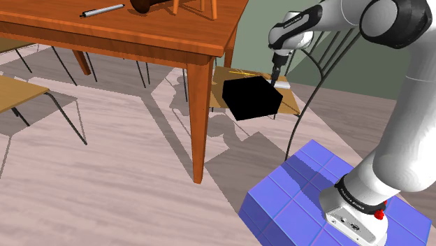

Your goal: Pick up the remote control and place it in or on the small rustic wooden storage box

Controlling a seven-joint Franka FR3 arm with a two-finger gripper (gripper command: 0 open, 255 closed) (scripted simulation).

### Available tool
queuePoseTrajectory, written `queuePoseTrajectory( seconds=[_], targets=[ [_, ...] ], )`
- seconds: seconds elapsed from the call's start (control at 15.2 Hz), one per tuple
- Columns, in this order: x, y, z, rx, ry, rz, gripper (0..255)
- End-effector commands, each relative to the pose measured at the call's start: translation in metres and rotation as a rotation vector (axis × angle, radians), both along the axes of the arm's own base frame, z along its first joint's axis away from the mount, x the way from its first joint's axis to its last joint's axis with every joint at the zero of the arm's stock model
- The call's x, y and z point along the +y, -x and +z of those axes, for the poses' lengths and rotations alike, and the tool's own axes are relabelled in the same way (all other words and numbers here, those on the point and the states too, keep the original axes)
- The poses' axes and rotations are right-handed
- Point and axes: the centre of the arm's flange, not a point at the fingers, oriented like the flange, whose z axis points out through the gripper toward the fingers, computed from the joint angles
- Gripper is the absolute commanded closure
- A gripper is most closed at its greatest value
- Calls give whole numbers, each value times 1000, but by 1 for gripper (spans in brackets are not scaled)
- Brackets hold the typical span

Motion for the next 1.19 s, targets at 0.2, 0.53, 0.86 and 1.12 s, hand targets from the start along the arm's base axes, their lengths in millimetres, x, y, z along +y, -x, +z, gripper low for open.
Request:
queuePoseTrajectory(
  seconds=[0.2,0.53,0.86,1.12],
  targets=[
    [-2,-1,-14,0,0,0,0],
    [-2,-1,-14,0,0,0,0],
    [-1,0,-14,0,0,0,255],
    [-1,0,-14,0,0,0,255]
  ],
)
